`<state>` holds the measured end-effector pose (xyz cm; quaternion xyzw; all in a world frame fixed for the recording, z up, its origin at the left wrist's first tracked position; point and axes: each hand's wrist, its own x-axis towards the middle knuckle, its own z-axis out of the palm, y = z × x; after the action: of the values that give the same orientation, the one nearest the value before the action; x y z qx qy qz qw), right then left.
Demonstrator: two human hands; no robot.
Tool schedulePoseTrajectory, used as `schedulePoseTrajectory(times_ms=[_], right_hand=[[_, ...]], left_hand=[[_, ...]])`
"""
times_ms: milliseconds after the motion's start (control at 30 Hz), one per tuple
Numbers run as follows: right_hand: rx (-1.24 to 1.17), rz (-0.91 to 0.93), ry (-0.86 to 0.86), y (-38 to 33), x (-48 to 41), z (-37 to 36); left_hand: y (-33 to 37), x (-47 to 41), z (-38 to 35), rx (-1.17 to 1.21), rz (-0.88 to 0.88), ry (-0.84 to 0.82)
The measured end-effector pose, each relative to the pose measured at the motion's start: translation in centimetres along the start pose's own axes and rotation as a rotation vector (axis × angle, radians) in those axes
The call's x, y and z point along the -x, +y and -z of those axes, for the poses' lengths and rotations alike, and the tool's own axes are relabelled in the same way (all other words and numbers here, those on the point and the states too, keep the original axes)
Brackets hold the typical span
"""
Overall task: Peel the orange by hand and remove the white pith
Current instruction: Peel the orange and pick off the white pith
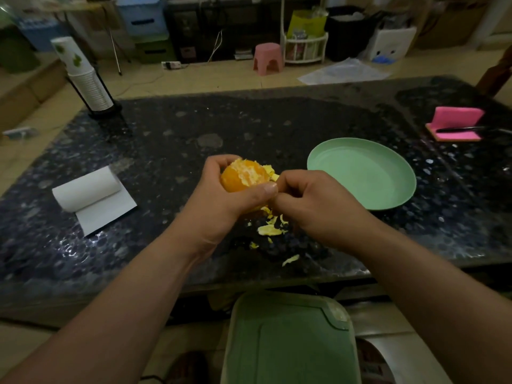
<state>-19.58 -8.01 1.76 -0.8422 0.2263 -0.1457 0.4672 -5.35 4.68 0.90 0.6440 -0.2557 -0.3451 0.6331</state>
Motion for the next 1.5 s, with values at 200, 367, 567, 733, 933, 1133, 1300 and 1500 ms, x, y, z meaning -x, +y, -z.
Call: schedulePoseTrajectory(times_ms=[200,367,567,733,933,1133,1300,1500], right_hand=[[-0.133,-0.005,0.069,-0.2,0.0,-0.4],[-0.264,-0.028,0.044,-0.6,-0.1,-0.4],[-0.424,-0.035,0.021,-1.0,-0.1,-0.3],[-0.449,-0.029,0.009,-1.0,-0.1,-0.1],[-0.433,-0.035,0.032,-0.5,-0.3,0.1],[-0.394,-0.049,0.039,0.0,-0.5,0.1],[-0.385,-0.059,0.042,0.3,-0.7,0.2],[-0.381,-0.080,0.048,1.2,-0.9,0.6]], left_hand=[[0.1,0.1,0.0,-0.018,-0.030,0.030],[0.6,0.2,-0.5,0.195,0.067,0.019],[1.1,0.6,-0.5,0.383,0.185,-0.076],[1.1,0.6,-0.3,0.506,0.254,-0.089],[1.1,0.4,0.3,0.606,0.292,-0.106],[1.0,0.2,0.7,0.651,0.307,-0.109],[0.8,0.1,1.0,0.688,0.315,-0.102],[1.0,0.1,1.3,0.695,0.323,-0.111]])
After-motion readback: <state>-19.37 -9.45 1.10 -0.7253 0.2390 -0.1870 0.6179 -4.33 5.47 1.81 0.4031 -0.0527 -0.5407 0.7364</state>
